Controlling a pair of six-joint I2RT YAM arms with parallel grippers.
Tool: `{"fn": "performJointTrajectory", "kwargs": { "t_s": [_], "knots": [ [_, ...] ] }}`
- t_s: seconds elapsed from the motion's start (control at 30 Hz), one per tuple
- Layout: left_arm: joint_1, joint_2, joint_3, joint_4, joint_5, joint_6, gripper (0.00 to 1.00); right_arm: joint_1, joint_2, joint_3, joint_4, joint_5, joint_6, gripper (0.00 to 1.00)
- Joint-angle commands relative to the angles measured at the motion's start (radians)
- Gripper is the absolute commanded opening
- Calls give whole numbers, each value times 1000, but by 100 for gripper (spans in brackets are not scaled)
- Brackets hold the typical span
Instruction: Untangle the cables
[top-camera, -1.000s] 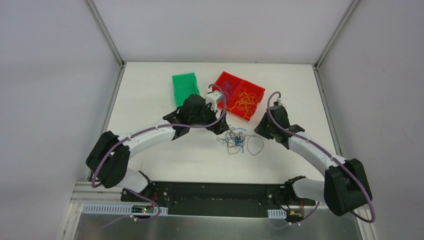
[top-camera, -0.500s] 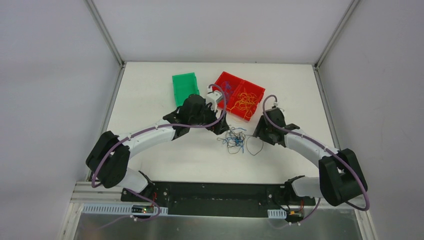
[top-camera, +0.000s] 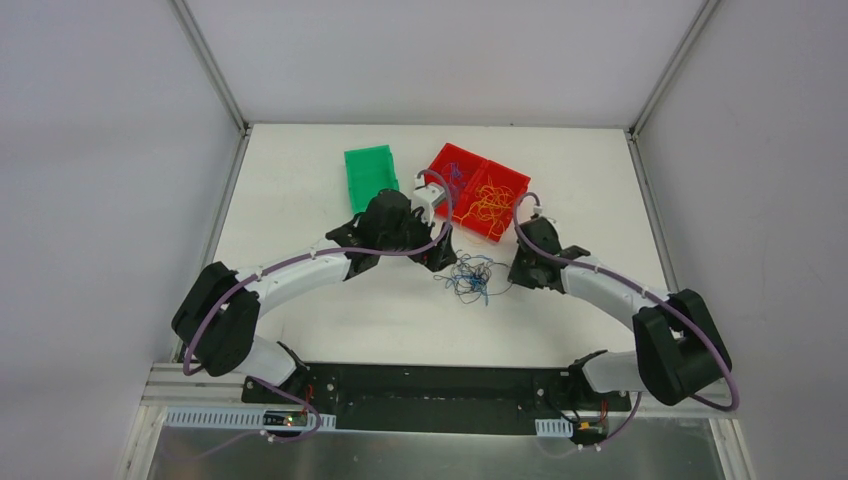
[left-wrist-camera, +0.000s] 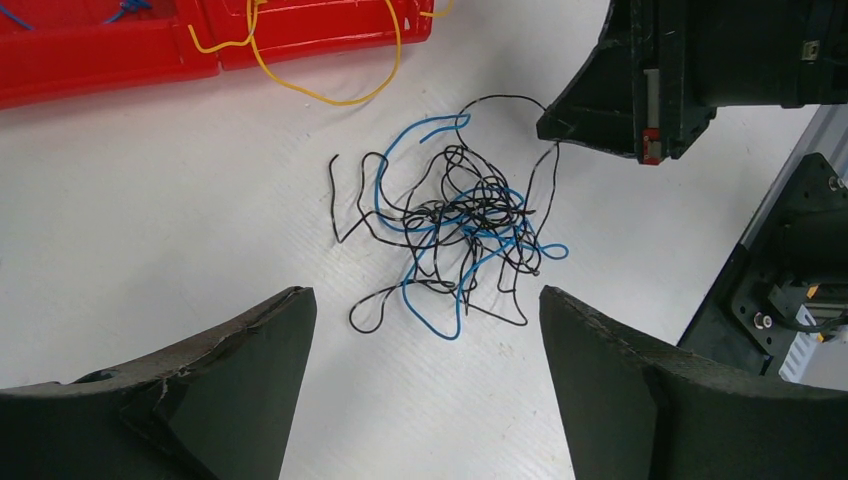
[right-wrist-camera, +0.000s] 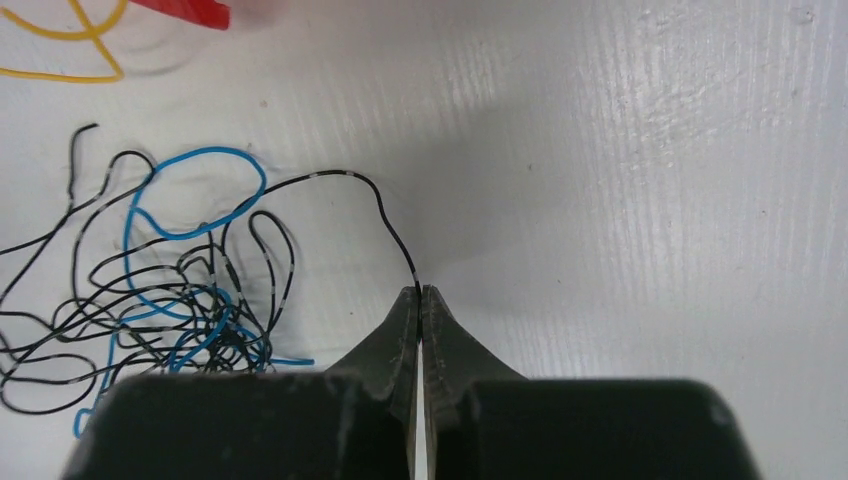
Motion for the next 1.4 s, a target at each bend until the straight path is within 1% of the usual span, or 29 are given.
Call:
{"fn": "performJointTrajectory", "kwargs": {
  "t_s": [0.0, 0.1, 0.2, 0.3, 0.4, 0.5, 0.63, 0.67, 0.73, 0.77, 0.83, 0.87, 0.9, 1.0, 1.07, 1.23, 1.37],
  "knots": [
    [7, 4, 39, -3, 16, 16, 88, 5, -103, -3, 14, -18, -8, 0],
    [7, 50, 47, -5, 19, 15, 94, 6, -212, -32, 19, 14, -3, 0],
    [6, 117, 75, -15, 42, 14, 96, 4, -295, -59, 27, 44, 5, 0],
    [5, 186, 105, -22, 60, 7, 96, 4, -320, -73, 39, 38, 8, 0],
    [6, 253, 147, -45, 71, -7, 94, 4, -299, -62, 34, 18, 8, 0],
    [6, 304, 186, -77, 118, -30, 88, 3, -285, -54, 30, 15, 7, 0],
    [5, 338, 191, -79, 133, -62, 87, 4, -299, -58, 34, 20, 10, 0],
    [5, 353, 196, -79, 137, -71, 84, 3, -300, -58, 33, 22, 11, 0],
    [6, 390, 217, -80, 163, -91, 74, 2, -301, -59, 36, 22, 13, 0],
    [5, 408, 231, -80, 184, -101, 59, 3, -301, -58, 36, 21, 12, 0],
    [11, 415, 249, -85, 207, -116, 14, 2, -307, -58, 32, 27, 14, 0],
    [18, 395, 241, -84, 195, -123, 0, 2, -314, -57, 28, 36, 16, 0],
    [29, 364, 222, -74, 175, -127, 0, 1, -324, -57, 21, 51, 20, 0],
    [79, 226, 113, -10, 111, -150, 0, -10, -392, -54, -13, 157, 51, 0],
    [121, 145, 41, 9, 54, -176, 0, -22, -467, -57, -34, 254, 72, 0],
    [225, 2, -58, 11, -90, -247, 0, -55, -710, -26, -148, 454, 114, 0],
    [282, -107, -139, 19, -221, -289, 0, -64, -828, 42, -240, 555, 104, 0]
  ]
}}
